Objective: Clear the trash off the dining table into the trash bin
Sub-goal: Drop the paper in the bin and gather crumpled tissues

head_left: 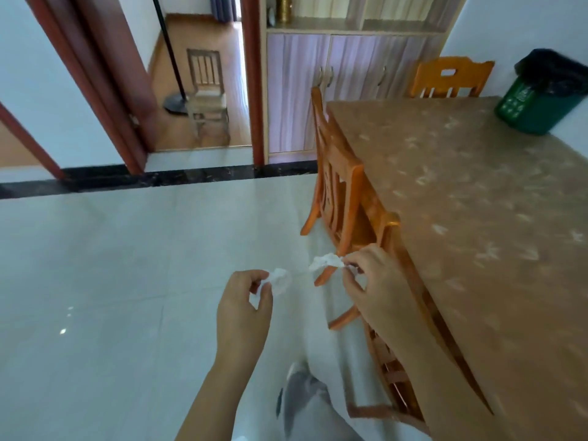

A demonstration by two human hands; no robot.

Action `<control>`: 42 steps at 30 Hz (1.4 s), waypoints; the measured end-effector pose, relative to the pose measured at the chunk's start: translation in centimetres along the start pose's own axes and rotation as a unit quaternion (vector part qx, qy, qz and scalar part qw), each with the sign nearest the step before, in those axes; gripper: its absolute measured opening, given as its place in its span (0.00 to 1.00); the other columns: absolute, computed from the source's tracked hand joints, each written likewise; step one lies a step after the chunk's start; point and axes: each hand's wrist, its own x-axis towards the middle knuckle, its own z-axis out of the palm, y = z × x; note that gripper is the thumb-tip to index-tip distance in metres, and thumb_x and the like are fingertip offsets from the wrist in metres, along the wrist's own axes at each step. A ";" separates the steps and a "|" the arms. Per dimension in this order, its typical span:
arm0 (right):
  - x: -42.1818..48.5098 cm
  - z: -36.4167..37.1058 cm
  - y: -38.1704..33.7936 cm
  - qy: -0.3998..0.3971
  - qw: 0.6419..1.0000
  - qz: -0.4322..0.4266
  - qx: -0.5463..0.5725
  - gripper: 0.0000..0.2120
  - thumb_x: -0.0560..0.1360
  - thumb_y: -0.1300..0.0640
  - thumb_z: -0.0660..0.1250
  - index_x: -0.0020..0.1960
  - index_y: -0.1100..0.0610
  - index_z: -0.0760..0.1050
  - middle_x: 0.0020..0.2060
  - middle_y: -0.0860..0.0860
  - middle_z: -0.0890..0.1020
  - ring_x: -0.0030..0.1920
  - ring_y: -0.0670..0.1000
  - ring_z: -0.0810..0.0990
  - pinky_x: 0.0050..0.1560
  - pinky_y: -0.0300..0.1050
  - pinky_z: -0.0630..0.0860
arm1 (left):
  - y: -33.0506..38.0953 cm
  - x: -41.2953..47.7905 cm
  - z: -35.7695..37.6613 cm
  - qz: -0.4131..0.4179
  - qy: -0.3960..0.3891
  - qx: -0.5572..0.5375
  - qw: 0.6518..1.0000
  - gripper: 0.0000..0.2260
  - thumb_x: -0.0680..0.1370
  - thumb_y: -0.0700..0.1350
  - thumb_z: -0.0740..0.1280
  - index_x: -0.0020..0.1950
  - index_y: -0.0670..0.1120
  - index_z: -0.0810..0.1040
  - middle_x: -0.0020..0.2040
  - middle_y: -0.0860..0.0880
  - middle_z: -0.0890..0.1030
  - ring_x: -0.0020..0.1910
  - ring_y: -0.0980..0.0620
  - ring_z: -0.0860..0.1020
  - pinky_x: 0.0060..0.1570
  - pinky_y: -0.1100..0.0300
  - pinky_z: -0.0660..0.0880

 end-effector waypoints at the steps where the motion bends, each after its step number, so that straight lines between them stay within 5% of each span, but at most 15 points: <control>1: 1.2 0.9 0.0 -0.003 1.000 -0.005 -0.004 0.04 0.69 0.66 0.69 0.43 0.62 0.77 0.39 0.57 0.79 0.38 0.50 0.76 0.44 0.32 0.70 | -0.7 1.1 0.0 -0.010 0.002 0.001 1.000 0.08 0.73 0.38 0.67 0.47 0.50 0.75 0.42 0.54 0.77 0.43 0.64 0.74 0.39 0.80 0.64; 4: 5.6 3.7 0.9 0.001 1.000 0.001 0.014 0.04 0.68 0.66 0.70 0.43 0.64 0.78 0.39 0.59 0.80 0.37 0.52 0.77 0.41 0.32 0.71 | -2.1 5.9 0.8 -0.028 -0.003 0.003 1.000 0.08 0.74 0.38 0.67 0.46 0.51 0.75 0.42 0.54 0.77 0.44 0.65 0.74 0.40 0.79 0.65; 10: 16.3 7.5 4.2 0.001 0.998 0.018 0.058 0.04 0.70 0.65 0.69 0.44 0.65 0.78 0.39 0.60 0.80 0.38 0.55 0.78 0.39 0.46 0.79 | -0.9 17.5 4.1 -0.017 -0.058 0.025 0.998 0.09 0.73 0.36 0.67 0.45 0.51 0.75 0.41 0.54 0.77 0.42 0.61 0.75 0.40 0.77 0.66; 20: 32.6 12.9 9.0 -0.021 0.999 0.041 0.023 0.04 0.70 0.60 0.69 0.44 0.59 0.78 0.38 0.55 0.81 0.37 0.51 0.78 0.39 0.42 0.77 | -1.1 35.7 8.3 -0.037 -0.057 0.010 0.998 0.09 0.74 0.37 0.66 0.45 0.53 0.75 0.42 0.55 0.78 0.43 0.63 0.74 0.39 0.77 0.67; 28: 48.4 20.8 12.2 -0.055 0.993 0.108 0.014 0.06 0.73 0.61 0.64 0.48 0.59 0.77 0.46 0.57 0.78 0.47 0.54 0.75 0.46 0.44 0.71 | -5.1 54.8 11.7 0.001 -0.100 0.038 0.994 0.06 0.74 0.37 0.66 0.49 0.45 0.78 0.43 0.51 0.78 0.42 0.59 0.75 0.39 0.80 0.65; 38: 71.3 27.9 10.7 0.004 0.997 0.080 -0.019 0.03 0.69 0.68 0.69 0.42 0.63 0.77 0.39 0.59 0.79 0.38 0.54 0.77 0.38 0.37 0.71 | -5.4 79.2 13.1 0.032 -0.085 0.038 0.995 0.06 0.74 0.38 0.66 0.46 0.49 0.77 0.41 0.54 0.76 0.40 0.60 0.74 0.40 0.81 0.65; 42: 76.7 29.6 14.0 0.005 0.995 0.096 -0.028 0.05 0.67 0.69 0.69 0.40 0.62 0.77 0.37 0.58 0.79 0.34 0.56 0.77 0.35 0.43 0.74 | -6.1 85.1 16.3 0.020 -0.121 0.028 0.992 0.05 0.74 0.38 0.66 0.46 0.48 0.77 0.42 0.54 0.77 0.41 0.59 0.75 0.40 0.79 0.67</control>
